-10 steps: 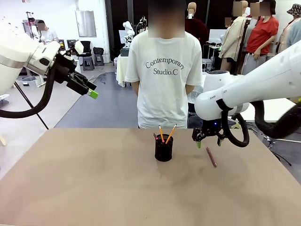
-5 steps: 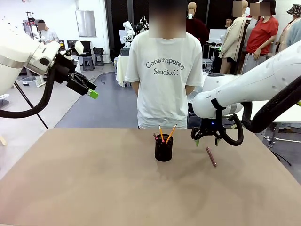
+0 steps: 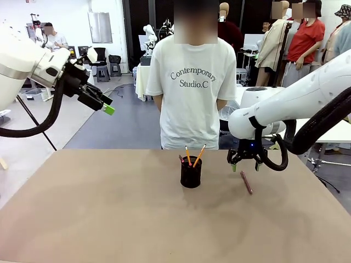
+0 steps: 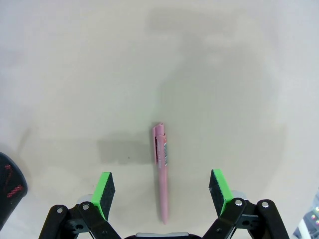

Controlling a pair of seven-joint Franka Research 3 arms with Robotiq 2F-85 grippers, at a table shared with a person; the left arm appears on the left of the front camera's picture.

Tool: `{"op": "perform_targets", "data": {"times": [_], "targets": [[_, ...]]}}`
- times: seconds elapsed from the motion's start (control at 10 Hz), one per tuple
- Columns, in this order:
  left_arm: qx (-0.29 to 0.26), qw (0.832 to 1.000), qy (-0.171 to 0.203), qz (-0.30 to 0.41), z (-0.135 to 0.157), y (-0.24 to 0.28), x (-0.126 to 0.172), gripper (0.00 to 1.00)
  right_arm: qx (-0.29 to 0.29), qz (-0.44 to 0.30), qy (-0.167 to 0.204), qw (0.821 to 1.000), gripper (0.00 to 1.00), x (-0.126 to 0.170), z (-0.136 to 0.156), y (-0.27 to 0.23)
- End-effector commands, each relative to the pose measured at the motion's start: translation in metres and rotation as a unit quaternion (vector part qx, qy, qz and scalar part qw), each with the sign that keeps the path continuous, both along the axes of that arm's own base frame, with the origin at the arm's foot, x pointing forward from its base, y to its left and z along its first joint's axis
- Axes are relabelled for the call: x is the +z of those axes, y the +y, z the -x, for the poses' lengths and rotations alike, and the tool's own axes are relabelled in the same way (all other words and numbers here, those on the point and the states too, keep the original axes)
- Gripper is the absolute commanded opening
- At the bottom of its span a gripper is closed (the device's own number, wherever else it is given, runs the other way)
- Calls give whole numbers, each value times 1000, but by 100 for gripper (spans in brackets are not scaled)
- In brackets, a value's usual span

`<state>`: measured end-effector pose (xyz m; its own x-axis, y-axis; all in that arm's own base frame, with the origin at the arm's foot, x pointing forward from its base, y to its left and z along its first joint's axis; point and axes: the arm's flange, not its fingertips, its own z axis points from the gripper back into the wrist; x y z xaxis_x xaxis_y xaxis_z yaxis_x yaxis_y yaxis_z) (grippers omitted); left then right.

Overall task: Place the pens into the pen holder.
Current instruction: Pick up a writing instrument from the table and place it into the Pen holder.

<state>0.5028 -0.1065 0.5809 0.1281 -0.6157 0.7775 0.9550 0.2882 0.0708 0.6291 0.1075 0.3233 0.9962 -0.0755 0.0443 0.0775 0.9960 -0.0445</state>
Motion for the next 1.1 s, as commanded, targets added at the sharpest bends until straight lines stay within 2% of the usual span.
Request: {"op": "perform_targets", "data": {"times": [0.0, 0.2, 0.6, 0.9, 1.0], "targets": [[2, 1000, 0, -1, 0, 2, 0, 100, 2, -2, -3, 1000, 100, 3, 0, 3], [2, 1000, 0, -1, 0, 2, 0, 100, 1, 0, 0, 1000, 100, 0, 0, 2], [2, 1000, 0, -1, 0, 2, 0, 100, -1, -23, 39, 999, 100, -24, -18, -3], [2, 1000, 0, -1, 0, 2, 0, 100, -10, -15, 32, 999, 100, -30, -25, -7], [2, 1000, 0, -1, 0, 2, 0, 100, -7, -22, 26, 999, 80, -30, -23, -8]]}}
